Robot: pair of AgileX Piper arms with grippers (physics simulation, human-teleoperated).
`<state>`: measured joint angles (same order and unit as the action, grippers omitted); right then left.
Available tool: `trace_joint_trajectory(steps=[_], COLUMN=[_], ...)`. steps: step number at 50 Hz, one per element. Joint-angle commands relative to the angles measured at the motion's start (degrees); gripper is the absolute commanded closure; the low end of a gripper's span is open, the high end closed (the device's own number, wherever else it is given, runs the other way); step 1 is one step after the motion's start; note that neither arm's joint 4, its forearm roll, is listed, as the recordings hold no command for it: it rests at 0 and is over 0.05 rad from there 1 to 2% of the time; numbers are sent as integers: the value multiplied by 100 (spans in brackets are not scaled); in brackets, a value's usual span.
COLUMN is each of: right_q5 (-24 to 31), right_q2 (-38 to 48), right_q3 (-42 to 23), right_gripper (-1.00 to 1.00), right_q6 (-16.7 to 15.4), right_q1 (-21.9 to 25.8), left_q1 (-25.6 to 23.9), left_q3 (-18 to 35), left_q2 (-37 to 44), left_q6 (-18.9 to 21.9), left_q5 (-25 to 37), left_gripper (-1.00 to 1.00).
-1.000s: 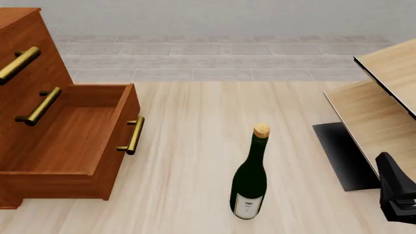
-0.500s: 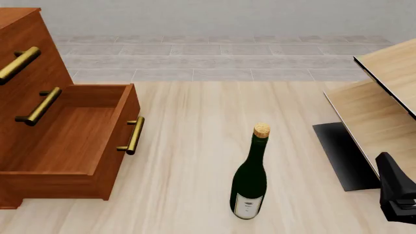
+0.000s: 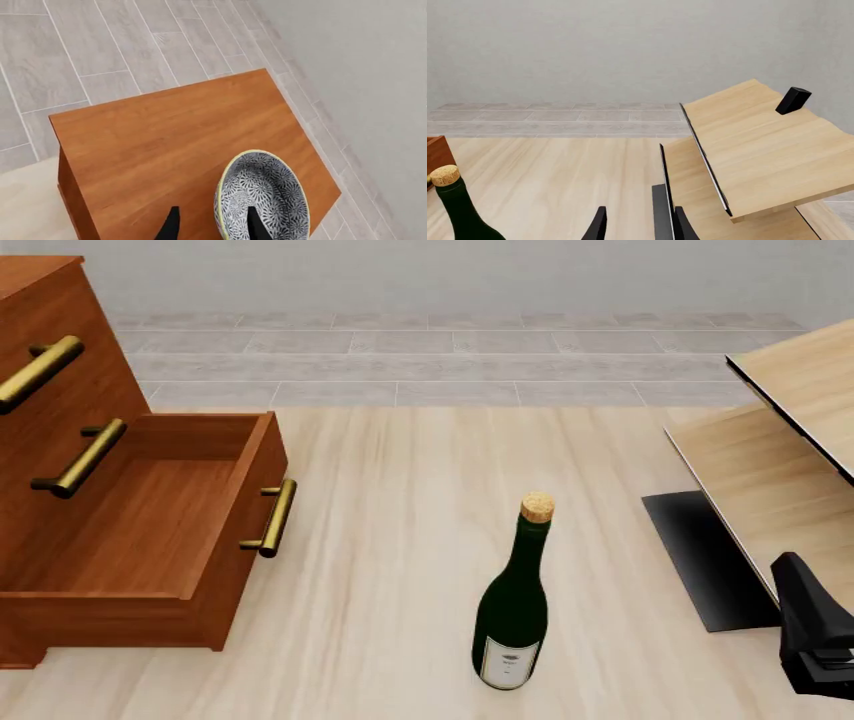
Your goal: Put the bowl on top of the cabinet.
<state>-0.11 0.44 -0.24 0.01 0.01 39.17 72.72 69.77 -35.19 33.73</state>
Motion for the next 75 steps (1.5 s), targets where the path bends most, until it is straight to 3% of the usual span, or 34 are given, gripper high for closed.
trace_joint_trajectory(steps=[1,37,66,75], right_q5=[0,0,0,0], right_q2=[-1,-1,1,0], right_q3=[0,0,0,0], right_gripper=[-100,-100,-100,-100], right_q6=[0,-1,1,0], right_q1=[-1,0,0,0], left_q1=[9,144,-258,-125], left_q3=[-42,424,676,738], left_q2=[16,-720,-1129,-1211], left_q6=[10,-86,-240,-242], left_q5=[-30,97,227,162], left_gripper=[-100,-100,-100,-100])
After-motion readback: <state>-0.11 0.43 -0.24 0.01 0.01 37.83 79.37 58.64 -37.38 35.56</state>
